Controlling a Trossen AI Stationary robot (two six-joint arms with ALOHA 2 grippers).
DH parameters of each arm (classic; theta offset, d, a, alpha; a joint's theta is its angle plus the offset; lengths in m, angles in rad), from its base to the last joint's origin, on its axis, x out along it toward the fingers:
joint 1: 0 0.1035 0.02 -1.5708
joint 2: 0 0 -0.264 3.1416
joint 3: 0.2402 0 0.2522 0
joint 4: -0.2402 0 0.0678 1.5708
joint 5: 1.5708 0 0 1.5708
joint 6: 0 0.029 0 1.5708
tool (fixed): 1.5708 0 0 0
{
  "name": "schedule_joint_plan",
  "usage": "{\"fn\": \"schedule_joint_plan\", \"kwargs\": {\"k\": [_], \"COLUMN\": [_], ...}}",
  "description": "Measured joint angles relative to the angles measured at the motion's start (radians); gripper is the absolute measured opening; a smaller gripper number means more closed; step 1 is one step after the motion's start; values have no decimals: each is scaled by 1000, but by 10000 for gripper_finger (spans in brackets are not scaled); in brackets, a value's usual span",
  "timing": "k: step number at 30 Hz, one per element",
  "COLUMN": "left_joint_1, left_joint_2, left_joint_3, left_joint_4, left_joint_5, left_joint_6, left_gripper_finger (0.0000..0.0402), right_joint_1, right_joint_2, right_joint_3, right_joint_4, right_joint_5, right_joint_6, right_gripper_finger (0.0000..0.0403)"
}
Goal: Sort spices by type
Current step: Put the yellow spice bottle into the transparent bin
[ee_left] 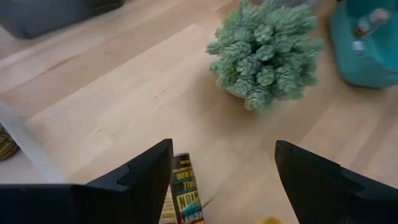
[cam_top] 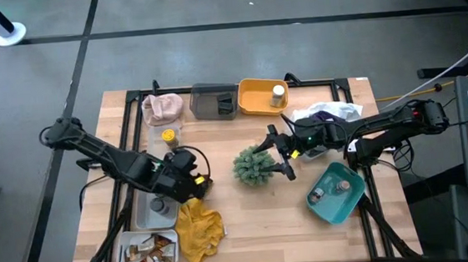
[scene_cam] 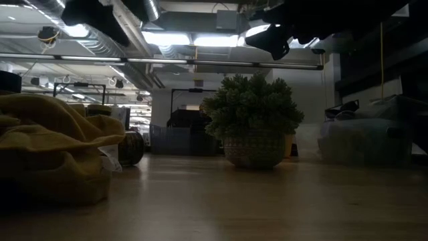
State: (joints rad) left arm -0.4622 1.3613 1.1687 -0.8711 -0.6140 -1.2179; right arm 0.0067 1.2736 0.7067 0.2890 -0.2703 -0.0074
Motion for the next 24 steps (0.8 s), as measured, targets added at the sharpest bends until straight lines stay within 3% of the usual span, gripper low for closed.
{"fn": "schedule_joint_plan", "kwargs": {"k": [15, 18, 24], "left_joint_1": [84, 111, 161], "left_joint_2": [176, 207, 273], "left_joint_3": [0, 0, 0], "left_joint_4": [25, 29, 49], "left_joint_5": [49, 110, 239], "left_joint_6": [144, 212, 297], "left_gripper_finger": [258, 231, 138], "right_joint_1": [0, 0, 0], "right_joint_2": [0, 0, 0], "right_joint_3": [0, 0, 0], "right_joint_4": [-32, -32, -37], "right_joint_5": [0, 4, 58], "right_joint_6": [-1, -1, -2], "right_gripper_finger": [310, 310, 310]}}
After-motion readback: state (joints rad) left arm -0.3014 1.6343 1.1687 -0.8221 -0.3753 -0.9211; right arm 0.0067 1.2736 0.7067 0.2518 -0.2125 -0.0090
